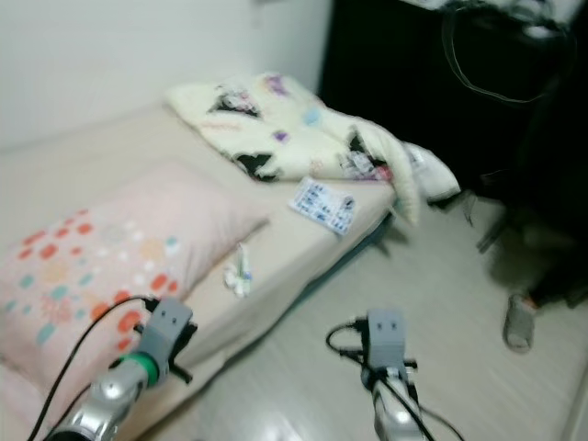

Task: Clean up the room

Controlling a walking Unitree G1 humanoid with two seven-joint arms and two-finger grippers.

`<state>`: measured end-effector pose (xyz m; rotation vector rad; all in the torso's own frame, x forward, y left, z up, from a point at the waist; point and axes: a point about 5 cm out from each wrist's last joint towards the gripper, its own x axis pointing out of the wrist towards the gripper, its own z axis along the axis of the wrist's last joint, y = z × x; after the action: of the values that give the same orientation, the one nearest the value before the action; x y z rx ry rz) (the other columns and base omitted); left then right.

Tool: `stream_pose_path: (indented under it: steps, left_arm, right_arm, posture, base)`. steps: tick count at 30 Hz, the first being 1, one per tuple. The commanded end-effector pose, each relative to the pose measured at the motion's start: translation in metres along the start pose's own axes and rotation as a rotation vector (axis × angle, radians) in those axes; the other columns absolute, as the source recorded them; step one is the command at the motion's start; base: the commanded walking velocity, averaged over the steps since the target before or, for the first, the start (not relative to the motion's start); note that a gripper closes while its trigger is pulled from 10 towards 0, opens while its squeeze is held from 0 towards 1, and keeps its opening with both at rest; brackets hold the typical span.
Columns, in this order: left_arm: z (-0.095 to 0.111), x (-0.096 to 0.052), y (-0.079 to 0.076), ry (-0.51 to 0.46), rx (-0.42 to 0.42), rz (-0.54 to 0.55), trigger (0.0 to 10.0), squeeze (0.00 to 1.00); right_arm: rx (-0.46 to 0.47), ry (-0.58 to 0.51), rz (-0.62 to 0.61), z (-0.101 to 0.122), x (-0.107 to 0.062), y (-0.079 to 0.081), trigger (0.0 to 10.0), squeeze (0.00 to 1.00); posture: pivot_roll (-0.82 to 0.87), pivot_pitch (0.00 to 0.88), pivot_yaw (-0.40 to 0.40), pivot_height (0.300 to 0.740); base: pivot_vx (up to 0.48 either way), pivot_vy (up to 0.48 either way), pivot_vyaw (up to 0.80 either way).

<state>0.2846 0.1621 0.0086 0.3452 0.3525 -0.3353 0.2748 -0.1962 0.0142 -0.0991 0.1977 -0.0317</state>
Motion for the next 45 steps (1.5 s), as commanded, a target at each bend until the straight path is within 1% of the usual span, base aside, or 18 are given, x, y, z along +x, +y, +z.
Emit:
stream_pose_path:
  steps: [1,9,14,20,27,43,45]
  left_arm:
    - [-0.008,-0.002,-0.008,0.019,-0.006,-0.021,10.0,0.00]
    - [-0.004,-0.001,-0.009,-0.004,0.004,-0.025,10.0,0.00]
    - [0.005,0.002,-0.009,-0.041,0.014,-0.032,10.0,0.00]
    - [0.011,0.004,-0.011,-0.070,0.028,-0.039,10.0,0.00]
    - [0.014,0.006,-0.012,-0.078,0.034,-0.046,10.0,0.00]
    - [0.013,0.006,-0.011,-0.072,0.034,-0.040,10.0,0.00]
    - [0.012,0.006,-0.011,-0.066,0.030,-0.036,10.0,0.00]
  right_arm:
    - [0.001,0.072,-0.011,-0.018,-0.010,-0.004,10.0,0.00]
    - [0.003,0.070,-0.008,-0.018,-0.011,-0.003,10.0,0.00]
    - [0.006,0.063,-0.005,-0.017,-0.009,-0.002,10.0,0.00]
    - [0.008,0.058,-0.005,-0.016,-0.009,-0.002,10.0,0.00]
    - [0.008,0.055,-0.004,-0.015,-0.008,-0.002,10.0,0.00]
    - [0.015,0.051,0.003,-0.015,-0.008,-0.002,10.0,0.00]
    - [0.025,0.058,-0.005,-0.016,-0.008,-0.002,10.0,0.00]
  posture:
    - [-0.06,0.035,-0.028,0.740]
    - [-0.06,0.035,-0.028,0.740]
    - [-0.06,0.032,-0.025,0.740]
    - [-0.06,0.032,-0.025,0.740]
    - [-0.06,0.031,-0.023,0.740]
    - [-0.06,0.025,-0.023,0.740]
    - [-0.06,0.025,-0.023,0.740]
  base:
    - [0.000,0.000,0.79]
    - [0.000,0.000,0.79]
    - [0.000,0.000,0.80]
    - [0.000,0.000,0.80]
    - [0.000,0.000,0.80]
    - [0.000,0.000,0.79]
    - [0.000,0.000,0.00]
